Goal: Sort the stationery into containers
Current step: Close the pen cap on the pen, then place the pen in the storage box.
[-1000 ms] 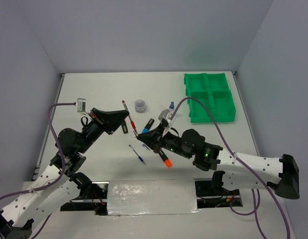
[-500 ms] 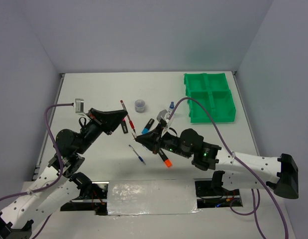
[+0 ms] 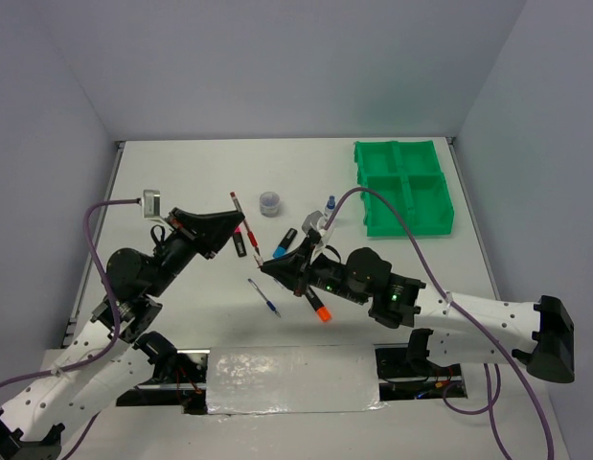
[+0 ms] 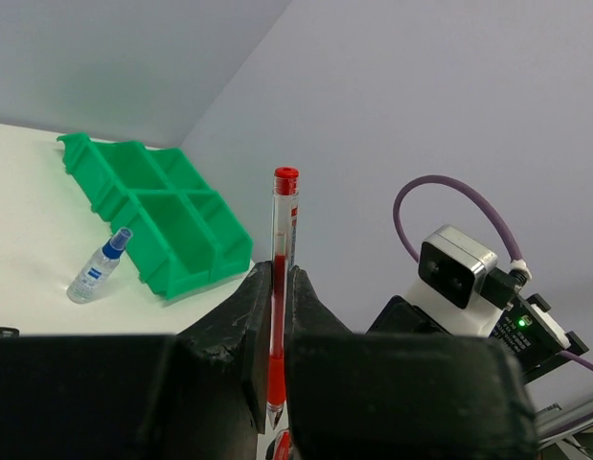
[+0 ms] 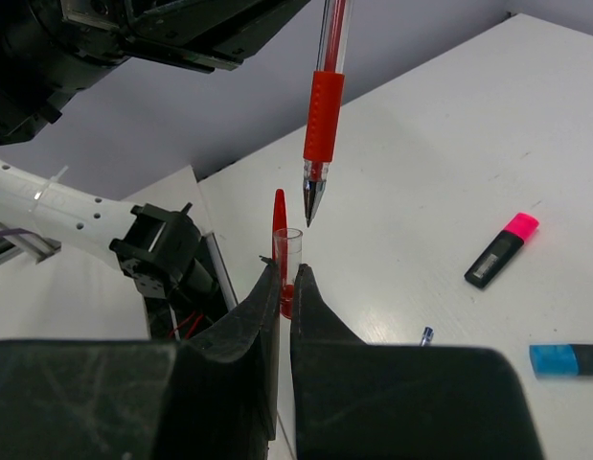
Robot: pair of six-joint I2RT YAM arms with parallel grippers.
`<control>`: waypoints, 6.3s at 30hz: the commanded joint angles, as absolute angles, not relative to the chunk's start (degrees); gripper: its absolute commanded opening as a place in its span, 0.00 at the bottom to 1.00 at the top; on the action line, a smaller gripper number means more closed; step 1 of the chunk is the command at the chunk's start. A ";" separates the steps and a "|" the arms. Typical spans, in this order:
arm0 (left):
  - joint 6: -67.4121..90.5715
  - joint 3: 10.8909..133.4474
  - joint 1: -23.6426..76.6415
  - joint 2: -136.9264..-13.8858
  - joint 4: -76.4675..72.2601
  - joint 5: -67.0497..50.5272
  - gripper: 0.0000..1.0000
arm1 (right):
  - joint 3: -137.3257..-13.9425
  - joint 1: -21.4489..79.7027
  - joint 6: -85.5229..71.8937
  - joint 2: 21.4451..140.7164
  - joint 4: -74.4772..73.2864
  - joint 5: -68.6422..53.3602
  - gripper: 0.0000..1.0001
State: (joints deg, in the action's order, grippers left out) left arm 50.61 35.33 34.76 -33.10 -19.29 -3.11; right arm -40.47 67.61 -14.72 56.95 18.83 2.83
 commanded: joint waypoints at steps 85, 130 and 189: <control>50.89 29.45 35.33 -33.05 -23.73 -8.00 0.00 | -53.35 62.84 -8.79 60.56 20.21 0.26 0.00; 50.01 21.89 40.43 -32.26 -25.32 -4.57 0.00 | -62.93 60.29 -8.79 61.96 18.46 0.26 0.00; 23.29 48.96 40.43 -21.10 34.81 16.26 0.99 | -44.37 3.00 -20.21 63.96 -5.80 -2.45 0.00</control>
